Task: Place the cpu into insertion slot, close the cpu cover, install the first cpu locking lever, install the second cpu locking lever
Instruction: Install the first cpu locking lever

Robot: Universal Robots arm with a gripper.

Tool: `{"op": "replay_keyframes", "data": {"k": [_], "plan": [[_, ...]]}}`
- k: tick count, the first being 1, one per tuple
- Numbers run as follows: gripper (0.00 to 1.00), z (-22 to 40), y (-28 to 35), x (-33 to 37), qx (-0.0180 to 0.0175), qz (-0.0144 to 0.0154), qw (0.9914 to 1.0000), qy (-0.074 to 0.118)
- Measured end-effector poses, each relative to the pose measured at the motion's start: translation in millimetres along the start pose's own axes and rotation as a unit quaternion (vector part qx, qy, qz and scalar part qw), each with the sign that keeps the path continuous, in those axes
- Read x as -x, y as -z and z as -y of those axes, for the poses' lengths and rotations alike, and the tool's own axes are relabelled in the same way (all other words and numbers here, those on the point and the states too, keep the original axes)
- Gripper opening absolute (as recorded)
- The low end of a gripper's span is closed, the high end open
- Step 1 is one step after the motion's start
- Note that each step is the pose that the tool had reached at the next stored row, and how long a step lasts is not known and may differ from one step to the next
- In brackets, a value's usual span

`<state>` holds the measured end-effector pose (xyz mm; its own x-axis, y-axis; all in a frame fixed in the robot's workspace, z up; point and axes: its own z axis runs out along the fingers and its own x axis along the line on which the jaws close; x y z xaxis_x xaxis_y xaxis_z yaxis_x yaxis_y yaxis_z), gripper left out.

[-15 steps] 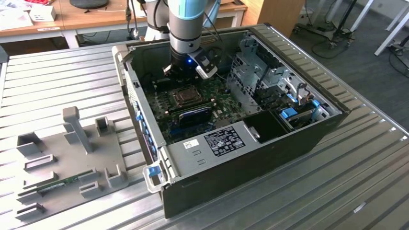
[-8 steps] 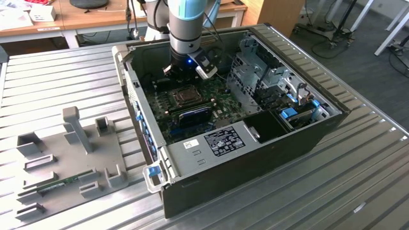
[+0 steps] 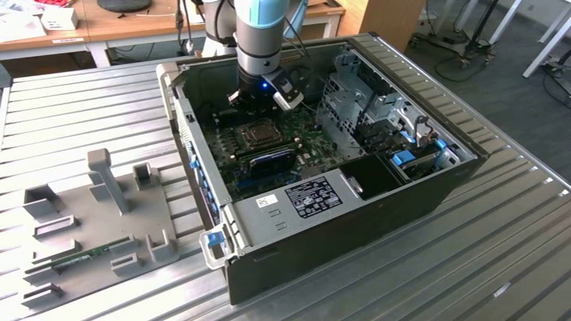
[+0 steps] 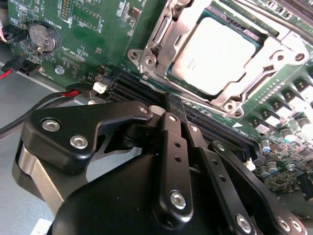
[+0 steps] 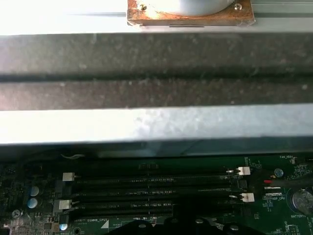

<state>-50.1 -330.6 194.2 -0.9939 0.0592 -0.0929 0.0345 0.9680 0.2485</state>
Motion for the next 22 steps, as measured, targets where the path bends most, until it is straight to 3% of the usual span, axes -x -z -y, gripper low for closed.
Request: {"op": "replay_keyframes", "data": {"k": [7,22], "plan": [[0.10,-1.9,7.2,0.7,0.0001,0.0000,1.00000,0.000],[0.10,-3.1,7.2,0.7,0.0000,0.0002,1.00000,-0.001]]}}
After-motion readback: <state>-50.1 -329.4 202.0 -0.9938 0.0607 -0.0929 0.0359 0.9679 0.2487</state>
